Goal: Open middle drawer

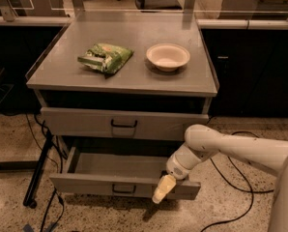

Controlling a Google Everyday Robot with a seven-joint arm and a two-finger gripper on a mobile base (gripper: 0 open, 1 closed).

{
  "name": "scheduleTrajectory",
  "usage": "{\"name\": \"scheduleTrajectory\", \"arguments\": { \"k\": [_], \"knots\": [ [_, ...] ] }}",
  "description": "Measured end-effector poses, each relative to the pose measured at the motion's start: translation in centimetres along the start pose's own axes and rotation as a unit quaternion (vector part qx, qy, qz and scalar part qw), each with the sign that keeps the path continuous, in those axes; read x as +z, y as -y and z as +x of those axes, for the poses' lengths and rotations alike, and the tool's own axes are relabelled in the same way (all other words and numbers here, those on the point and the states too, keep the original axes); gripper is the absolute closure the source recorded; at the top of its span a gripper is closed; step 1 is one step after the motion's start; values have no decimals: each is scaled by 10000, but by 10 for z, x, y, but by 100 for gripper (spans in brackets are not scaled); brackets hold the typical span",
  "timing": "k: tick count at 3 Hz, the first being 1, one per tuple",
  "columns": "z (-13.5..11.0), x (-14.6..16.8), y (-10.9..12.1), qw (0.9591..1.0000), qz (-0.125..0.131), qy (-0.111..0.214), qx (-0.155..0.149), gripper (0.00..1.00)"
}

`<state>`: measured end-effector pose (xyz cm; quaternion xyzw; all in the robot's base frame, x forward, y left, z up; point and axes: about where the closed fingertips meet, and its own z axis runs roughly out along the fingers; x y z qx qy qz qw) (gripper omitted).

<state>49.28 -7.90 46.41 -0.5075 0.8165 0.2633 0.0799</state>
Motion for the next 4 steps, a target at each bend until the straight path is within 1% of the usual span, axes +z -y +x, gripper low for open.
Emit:
{"name": "scheduleTrajectory", "arguments": {
  "k": [1, 2, 3, 4],
  "knots": [
    [17, 8, -7, 9996, -190, -163, 95, 0],
    [49, -3, -29, 9988, -315, -211, 321, 0],
    [66, -13, -44, 9981, -379, -205, 438, 0],
    [87, -28, -72, 9971, -457, -209, 569, 0]
  ]
}}
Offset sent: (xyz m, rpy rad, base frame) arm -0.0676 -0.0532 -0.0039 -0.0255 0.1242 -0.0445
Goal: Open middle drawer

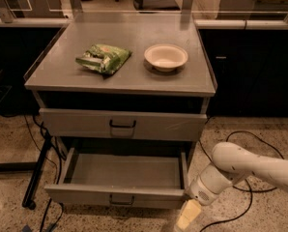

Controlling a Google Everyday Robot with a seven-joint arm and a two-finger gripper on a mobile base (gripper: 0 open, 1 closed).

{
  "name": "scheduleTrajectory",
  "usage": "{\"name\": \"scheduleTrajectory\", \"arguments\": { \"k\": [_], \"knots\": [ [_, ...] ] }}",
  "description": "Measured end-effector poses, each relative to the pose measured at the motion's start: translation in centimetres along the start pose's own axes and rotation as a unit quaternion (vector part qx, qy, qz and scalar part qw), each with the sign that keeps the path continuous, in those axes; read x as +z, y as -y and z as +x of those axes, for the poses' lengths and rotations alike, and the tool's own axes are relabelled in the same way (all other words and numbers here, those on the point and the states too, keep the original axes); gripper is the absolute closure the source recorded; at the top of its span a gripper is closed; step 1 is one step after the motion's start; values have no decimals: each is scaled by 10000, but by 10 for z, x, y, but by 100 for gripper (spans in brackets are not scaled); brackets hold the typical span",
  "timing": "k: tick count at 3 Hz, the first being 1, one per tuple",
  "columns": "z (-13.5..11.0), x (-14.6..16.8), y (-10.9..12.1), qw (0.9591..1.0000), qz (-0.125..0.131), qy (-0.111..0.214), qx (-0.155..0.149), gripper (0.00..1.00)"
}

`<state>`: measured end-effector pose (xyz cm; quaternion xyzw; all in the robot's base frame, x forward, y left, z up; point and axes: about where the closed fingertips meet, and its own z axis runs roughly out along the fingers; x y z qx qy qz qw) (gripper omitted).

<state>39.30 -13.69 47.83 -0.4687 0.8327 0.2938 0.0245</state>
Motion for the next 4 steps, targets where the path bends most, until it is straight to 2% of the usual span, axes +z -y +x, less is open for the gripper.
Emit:
{"name": "scheduleTrajectory", "arguments": {
  "k": [1, 2, 3, 4],
  "knots": [
    [31, -8, -27, 9998, -67, -29, 158, 0],
    [31, -8, -27, 9998, -67, -29, 158, 0],
    [9, -11, -22, 9999, 87, 77, -70, 0],
    [-14, -9, -6, 9996, 163, 152, -179, 0]
  ]
}}
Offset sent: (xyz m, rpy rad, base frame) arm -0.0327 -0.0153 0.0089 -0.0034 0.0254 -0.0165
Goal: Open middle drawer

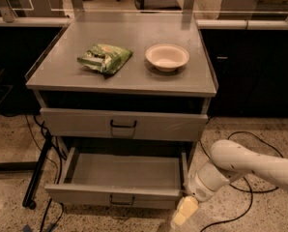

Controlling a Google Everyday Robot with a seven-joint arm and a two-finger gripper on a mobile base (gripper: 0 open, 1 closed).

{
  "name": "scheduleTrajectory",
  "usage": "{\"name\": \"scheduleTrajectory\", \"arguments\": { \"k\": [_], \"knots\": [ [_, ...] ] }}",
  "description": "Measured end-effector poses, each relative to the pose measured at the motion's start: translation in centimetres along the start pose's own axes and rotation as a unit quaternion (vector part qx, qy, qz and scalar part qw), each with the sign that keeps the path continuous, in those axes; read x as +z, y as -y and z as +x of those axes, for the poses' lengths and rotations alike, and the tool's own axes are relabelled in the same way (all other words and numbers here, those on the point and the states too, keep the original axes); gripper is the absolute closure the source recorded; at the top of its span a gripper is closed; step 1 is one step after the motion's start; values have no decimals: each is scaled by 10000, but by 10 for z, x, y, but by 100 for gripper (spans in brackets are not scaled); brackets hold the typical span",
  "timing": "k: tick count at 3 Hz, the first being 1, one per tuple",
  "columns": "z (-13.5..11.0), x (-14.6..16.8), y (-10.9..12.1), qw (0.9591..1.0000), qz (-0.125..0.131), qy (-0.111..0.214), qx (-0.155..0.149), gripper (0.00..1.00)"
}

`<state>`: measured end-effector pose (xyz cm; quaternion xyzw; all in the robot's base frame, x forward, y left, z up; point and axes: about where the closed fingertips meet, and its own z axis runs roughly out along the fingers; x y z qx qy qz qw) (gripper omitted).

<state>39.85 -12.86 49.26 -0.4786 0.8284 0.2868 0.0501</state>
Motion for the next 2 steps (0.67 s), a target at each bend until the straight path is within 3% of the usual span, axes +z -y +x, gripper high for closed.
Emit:
{"name": "scheduleTrajectory", "arguments": {
  "k": [2],
  "knots": [
    [-22, 24, 29, 9999, -98, -125, 25, 0]
  ]
}}
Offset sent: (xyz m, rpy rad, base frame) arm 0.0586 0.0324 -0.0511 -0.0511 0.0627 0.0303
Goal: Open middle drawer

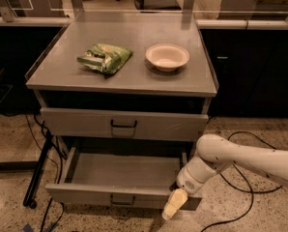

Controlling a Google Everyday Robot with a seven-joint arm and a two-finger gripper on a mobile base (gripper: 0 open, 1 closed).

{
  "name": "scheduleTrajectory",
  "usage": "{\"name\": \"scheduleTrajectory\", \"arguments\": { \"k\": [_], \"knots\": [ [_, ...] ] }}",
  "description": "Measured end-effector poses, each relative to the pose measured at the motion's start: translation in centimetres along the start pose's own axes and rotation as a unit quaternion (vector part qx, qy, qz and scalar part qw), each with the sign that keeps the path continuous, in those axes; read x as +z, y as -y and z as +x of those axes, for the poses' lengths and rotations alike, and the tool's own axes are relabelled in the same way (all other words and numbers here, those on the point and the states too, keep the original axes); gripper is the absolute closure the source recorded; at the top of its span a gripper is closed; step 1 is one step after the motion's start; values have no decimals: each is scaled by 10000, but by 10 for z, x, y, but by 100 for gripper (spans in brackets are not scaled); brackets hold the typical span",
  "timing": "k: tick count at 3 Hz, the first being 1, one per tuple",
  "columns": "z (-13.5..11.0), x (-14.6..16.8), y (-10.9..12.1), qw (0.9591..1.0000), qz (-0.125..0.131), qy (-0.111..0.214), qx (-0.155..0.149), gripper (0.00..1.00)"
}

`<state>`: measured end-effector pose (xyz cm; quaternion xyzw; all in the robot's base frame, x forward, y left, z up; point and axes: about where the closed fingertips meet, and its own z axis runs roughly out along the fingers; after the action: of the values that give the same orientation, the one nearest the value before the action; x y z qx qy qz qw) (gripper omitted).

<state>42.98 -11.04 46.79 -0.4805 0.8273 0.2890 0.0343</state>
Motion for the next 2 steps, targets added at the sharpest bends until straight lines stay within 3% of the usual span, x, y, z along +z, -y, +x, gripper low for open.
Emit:
{"name": "scheduleTrajectory", "arguments": {
  "k": [1, 2],
  "knots": [
    [6, 25, 19, 9990, -220, -336, 171, 0],
    [18, 32, 18, 9977, -335, -546, 234, 0]
  ]
}}
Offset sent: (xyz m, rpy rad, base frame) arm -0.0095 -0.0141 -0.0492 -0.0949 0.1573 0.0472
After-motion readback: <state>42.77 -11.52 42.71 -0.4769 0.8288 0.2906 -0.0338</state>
